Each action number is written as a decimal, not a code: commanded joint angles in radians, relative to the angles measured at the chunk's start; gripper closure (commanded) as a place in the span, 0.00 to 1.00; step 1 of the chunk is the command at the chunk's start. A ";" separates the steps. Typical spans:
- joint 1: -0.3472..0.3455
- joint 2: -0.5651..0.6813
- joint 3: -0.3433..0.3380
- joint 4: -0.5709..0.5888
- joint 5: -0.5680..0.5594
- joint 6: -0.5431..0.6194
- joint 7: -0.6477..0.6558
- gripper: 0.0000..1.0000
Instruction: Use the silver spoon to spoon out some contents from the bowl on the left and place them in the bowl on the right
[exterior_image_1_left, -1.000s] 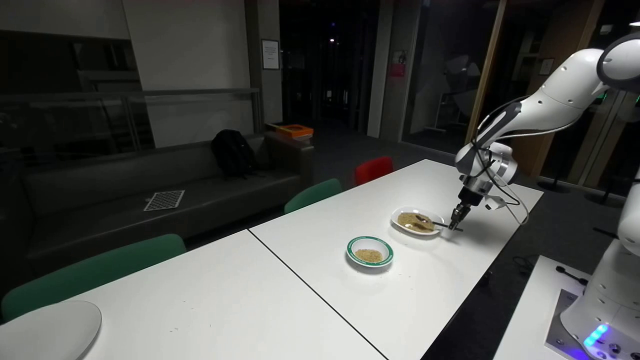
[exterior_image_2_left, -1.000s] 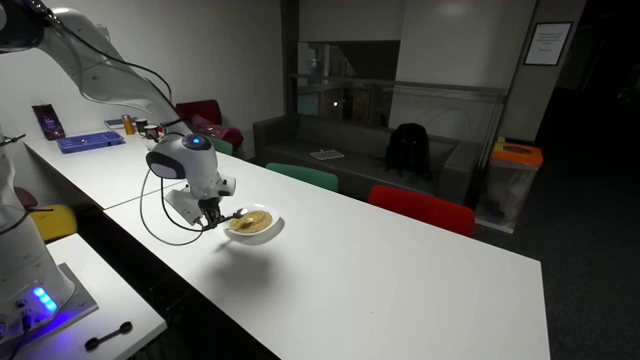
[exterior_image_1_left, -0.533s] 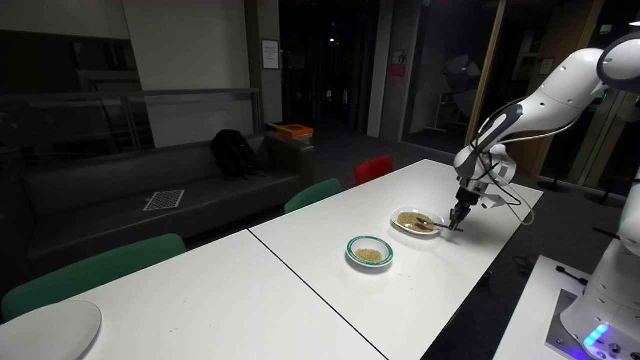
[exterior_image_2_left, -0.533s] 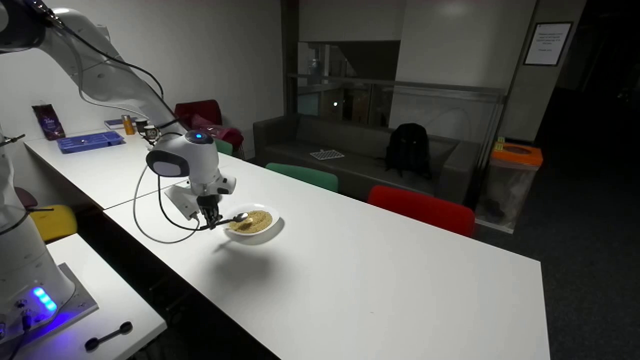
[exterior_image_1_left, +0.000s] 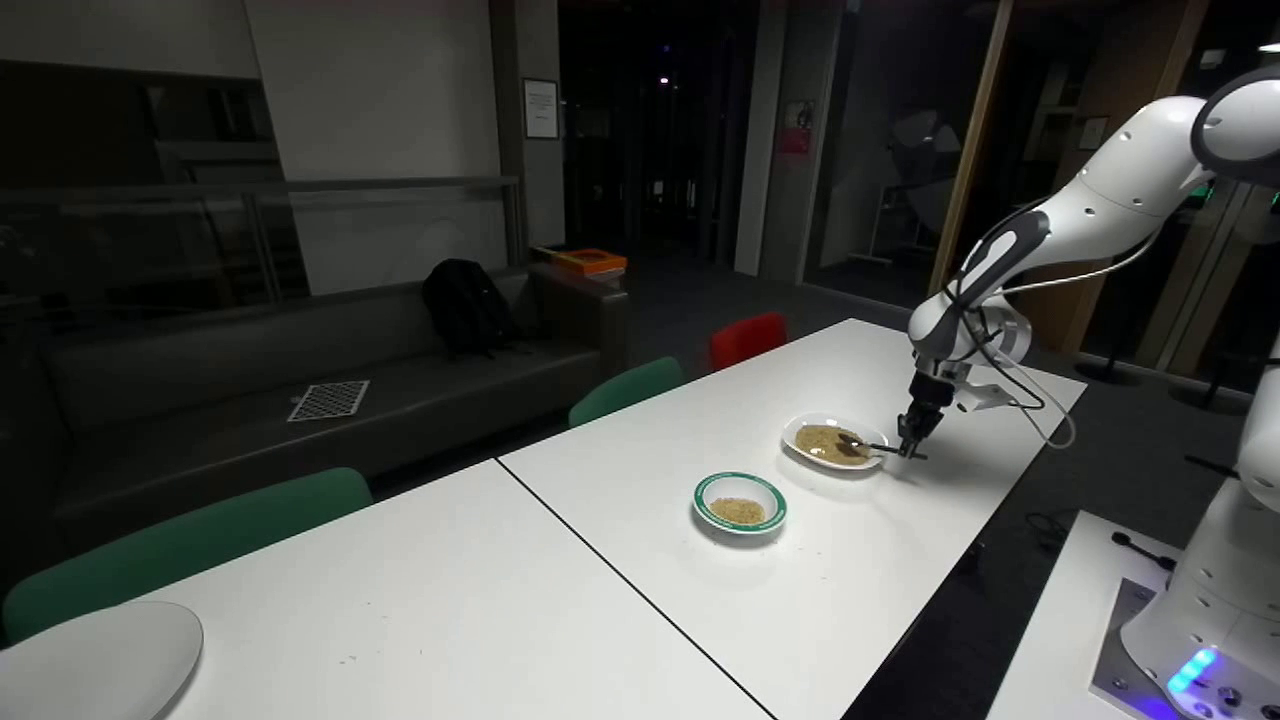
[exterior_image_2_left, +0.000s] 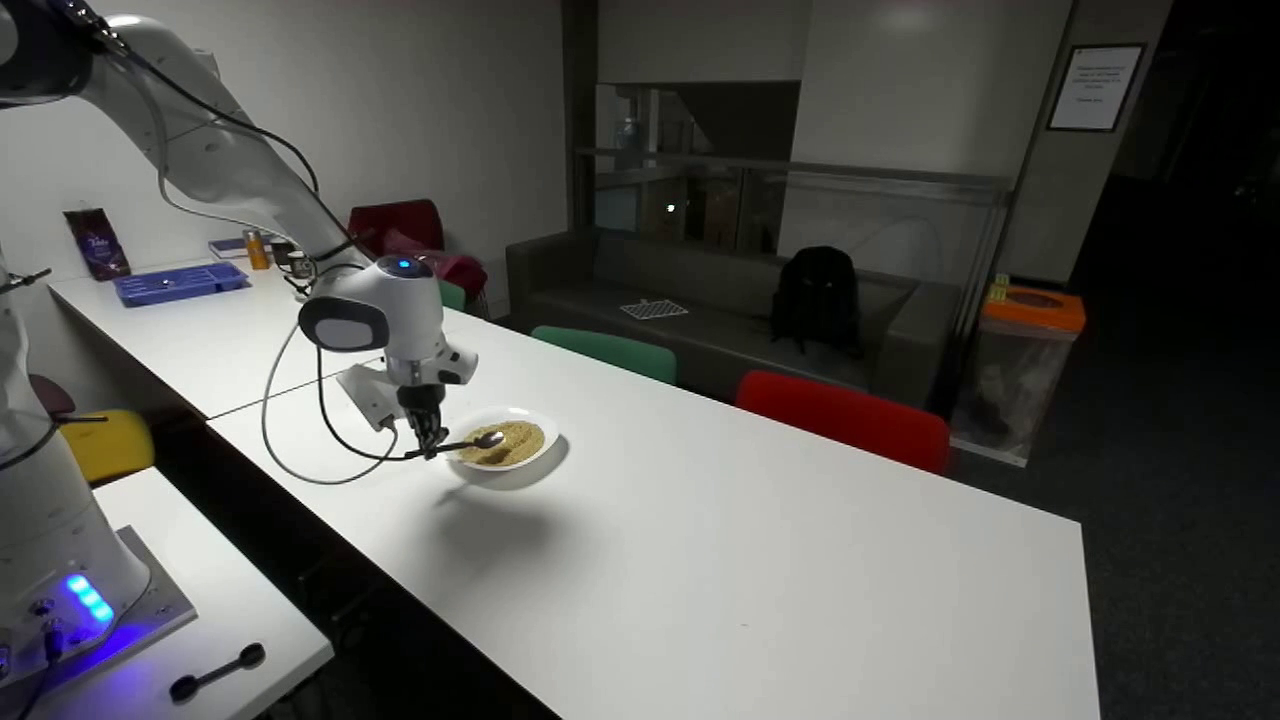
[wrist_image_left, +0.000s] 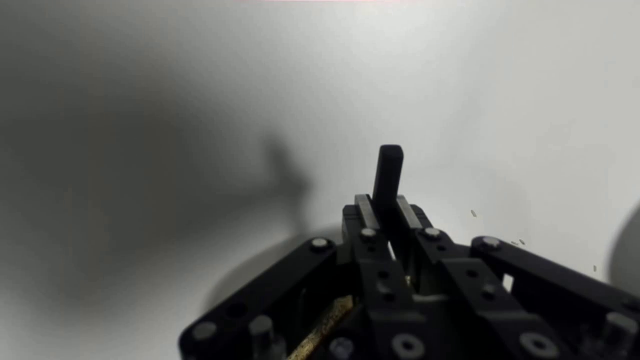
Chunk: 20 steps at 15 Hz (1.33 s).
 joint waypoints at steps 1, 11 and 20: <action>-0.026 0.017 0.016 0.026 -0.047 -0.003 0.063 0.97; -0.046 0.074 0.027 0.061 -0.052 0.007 0.084 0.97; -0.063 0.101 0.036 0.086 -0.051 0.007 0.112 0.25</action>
